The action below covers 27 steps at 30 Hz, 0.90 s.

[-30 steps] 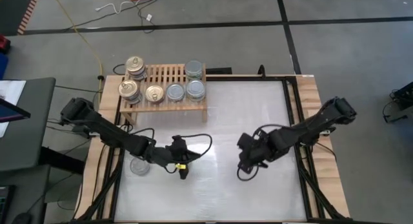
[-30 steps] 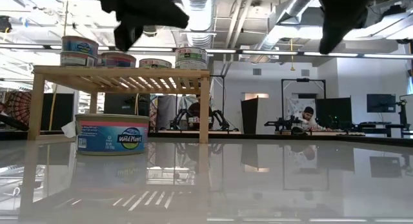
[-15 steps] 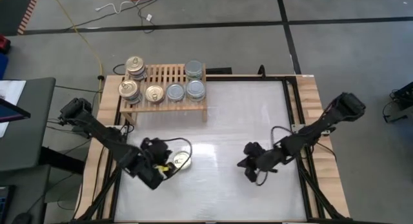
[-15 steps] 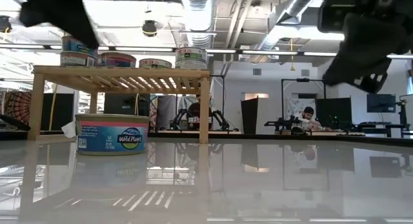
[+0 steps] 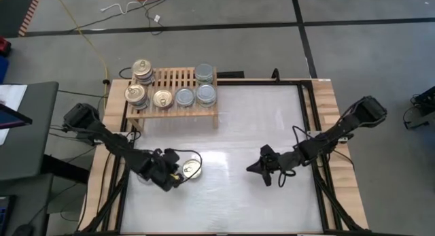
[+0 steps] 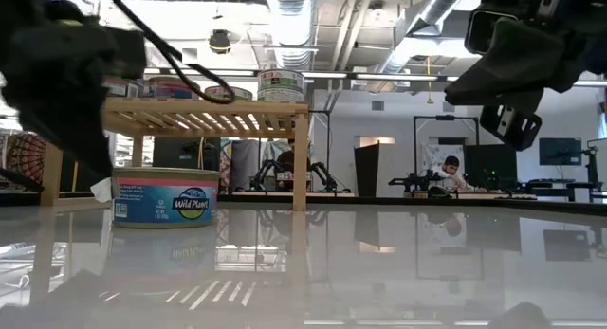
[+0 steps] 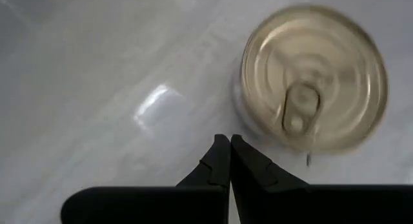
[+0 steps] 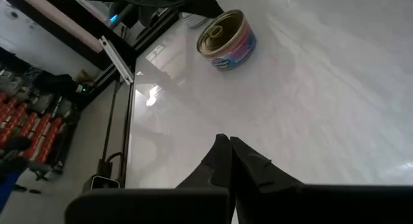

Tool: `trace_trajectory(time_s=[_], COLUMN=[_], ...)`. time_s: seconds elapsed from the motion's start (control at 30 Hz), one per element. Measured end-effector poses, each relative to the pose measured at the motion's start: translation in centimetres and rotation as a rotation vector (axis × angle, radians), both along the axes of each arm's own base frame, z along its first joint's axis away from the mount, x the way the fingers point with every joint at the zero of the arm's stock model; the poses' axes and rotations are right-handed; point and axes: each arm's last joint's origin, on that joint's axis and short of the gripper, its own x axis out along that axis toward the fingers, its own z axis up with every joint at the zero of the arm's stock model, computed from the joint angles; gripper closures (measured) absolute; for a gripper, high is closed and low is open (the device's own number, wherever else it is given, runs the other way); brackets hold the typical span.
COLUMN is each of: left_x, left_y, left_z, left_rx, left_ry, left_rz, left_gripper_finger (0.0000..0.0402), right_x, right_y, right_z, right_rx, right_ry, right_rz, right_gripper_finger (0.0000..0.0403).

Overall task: Stack canned seafood by type on shelf
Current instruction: Stack the blue tuna can on top of the bottom right blue tuna can on the shelf

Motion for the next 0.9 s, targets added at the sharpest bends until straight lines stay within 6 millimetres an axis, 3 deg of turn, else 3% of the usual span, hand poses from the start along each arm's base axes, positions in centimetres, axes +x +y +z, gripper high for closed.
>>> trace_trajectory(time_s=[0.17,0.3,0.4,0.67,0.9], left_x=[2.3,4.5,5.2,5.4,4.7], left_y=[1.8,2.1,1.9,1.4,0.6], left_z=[-0.6,0.9,2.0,3.4,3.8], left_rx=[-0.058,-0.029,0.004,-0.153,-0.169], left_ry=[-0.175,-0.399,-0.470,-0.437,-0.373], left_rz=[0.024,-0.110,-0.159,0.030,0.048], left_gripper_finger=[0.0402,0.0402,0.0402,0.0402,0.0402], right_x=[0.3,0.5,0.6,0.8,1.3], right_y=[-0.6,-1.1,-1.2,-1.6,-2.2], right_z=[0.0,0.0,0.1,0.1,0.7], right_rx=[0.001,0.004,0.033,0.112,0.149], right_ry=[-0.001,-0.004,-0.005,-0.006,-0.045], right_rz=[-0.026,-0.051,-0.069,-0.121,-0.157], right_gripper_finger=[0.0378,0.0377,0.0377,0.0370,0.0303])
